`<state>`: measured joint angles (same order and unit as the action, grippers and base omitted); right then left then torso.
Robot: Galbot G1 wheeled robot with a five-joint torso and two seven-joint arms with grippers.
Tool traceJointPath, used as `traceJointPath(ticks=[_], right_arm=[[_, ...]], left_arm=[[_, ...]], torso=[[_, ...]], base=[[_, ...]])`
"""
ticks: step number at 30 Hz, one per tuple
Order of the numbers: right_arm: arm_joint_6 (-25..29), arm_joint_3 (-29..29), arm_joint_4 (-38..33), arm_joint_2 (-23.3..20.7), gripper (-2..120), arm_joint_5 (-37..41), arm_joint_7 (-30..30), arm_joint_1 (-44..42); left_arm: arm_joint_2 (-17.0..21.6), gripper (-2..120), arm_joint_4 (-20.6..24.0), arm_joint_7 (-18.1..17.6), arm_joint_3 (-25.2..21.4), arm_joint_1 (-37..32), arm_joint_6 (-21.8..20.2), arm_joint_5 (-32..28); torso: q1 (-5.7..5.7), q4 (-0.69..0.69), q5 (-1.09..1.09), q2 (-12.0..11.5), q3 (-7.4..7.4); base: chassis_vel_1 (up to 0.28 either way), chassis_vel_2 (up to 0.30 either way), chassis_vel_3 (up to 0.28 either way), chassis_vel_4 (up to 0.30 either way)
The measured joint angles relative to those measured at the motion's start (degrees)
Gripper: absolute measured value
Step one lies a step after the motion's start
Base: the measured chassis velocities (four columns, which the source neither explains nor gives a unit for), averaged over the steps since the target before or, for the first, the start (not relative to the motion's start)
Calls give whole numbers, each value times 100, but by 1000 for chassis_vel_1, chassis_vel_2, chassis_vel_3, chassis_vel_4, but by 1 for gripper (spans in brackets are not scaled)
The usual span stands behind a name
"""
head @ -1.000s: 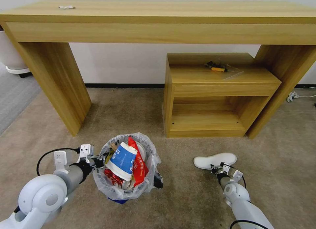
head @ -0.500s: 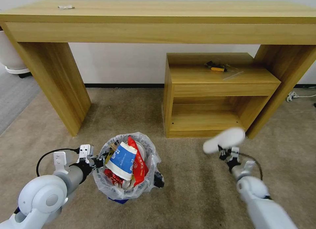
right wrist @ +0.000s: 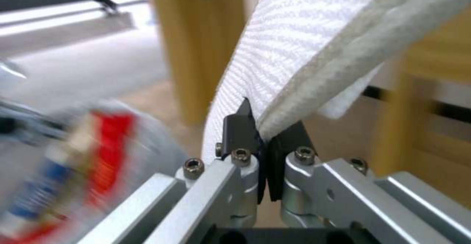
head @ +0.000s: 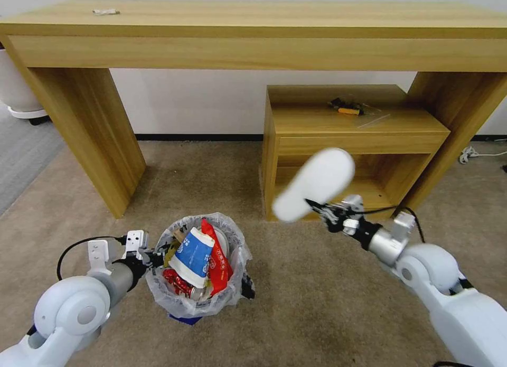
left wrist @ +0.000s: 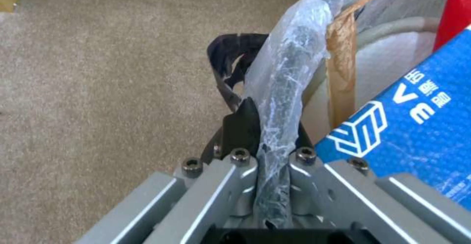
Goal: Pick up the trash bin and place the garbage on the floor into it.
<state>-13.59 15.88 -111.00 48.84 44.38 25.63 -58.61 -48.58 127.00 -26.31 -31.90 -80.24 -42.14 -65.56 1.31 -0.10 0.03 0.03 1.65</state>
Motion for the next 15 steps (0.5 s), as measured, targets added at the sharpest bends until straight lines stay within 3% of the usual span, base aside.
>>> traceJointPath(ticks=[6,7,8,9,10,12,15], right_arm=[[-592,-972,-244,-258,1,988,141,1123],[-718,-1392,-241,-322,1,1128,207,1593],[-742,-1522,-234,-334,1,1149,229,1735],[-790,-2045,-151,-352,1,1147,302,2245],[-790,-2045,-151,-352,1,1147,302,2245],[-863,-2777,41,-323,1,984,541,2858],[-975,-3296,198,-286,1,854,701,3370]], left_arm=[[152,1,-167,-4,242,273,0,-43],[159,1,-237,-4,313,358,0,-45],[162,1,-253,-4,332,382,0,-46],[173,1,-302,-2,407,488,0,-69],[173,1,-302,-2,407,488,0,-69],[196,1,-356,-28,515,669,0,-173],[247,1,-365,-80,559,776,0,-320]], torso=[[0,-2,-1,0,0],[0,-2,-3,0,0],[0,-2,-2,0,0],[0,1,-4,0,0],[0,1,-4,0,0],[0,0,-1,0,1],[0,-1,-2,0,1]], base=[[0,0,0,0],[0,0,0,0],[0,0,0,0],[0,0,0,0],[0,0,0,0],[0,0,0,0],[0,0,0,0]])
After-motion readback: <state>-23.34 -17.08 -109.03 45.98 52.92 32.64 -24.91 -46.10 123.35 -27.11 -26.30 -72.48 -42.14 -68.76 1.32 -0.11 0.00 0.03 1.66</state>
